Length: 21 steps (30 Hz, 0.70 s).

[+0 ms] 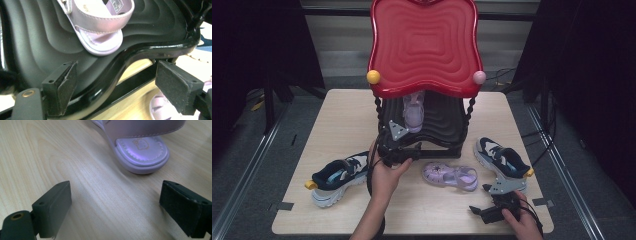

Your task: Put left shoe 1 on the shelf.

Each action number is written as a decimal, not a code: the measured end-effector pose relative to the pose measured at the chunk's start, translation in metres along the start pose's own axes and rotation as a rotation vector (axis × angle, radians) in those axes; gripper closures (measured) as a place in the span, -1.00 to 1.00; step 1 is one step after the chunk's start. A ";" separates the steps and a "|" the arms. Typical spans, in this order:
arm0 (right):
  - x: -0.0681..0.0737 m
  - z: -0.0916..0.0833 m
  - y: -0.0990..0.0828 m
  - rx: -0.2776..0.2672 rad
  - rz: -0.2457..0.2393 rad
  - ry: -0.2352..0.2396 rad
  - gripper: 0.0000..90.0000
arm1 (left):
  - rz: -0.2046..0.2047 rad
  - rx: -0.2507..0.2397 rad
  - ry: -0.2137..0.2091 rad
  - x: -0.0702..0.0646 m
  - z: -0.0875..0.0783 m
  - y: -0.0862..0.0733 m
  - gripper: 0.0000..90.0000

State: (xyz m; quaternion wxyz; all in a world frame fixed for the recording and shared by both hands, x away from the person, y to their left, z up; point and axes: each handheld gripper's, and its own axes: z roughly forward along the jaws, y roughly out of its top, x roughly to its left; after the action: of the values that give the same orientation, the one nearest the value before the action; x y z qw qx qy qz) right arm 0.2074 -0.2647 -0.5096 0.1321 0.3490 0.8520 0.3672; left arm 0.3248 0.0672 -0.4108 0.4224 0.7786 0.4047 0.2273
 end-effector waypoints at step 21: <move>0.000 0.000 0.000 0.000 0.001 0.000 -0.77 | 0.019 0.072 -0.074 0.003 -0.010 -0.041 -0.60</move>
State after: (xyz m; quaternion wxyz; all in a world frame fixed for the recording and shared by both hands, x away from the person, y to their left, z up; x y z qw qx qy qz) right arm 0.2073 -0.2646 -0.5096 0.1319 0.3495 0.8519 0.3671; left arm 0.3015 0.0877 -0.4398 0.4068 0.8049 0.3891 0.1876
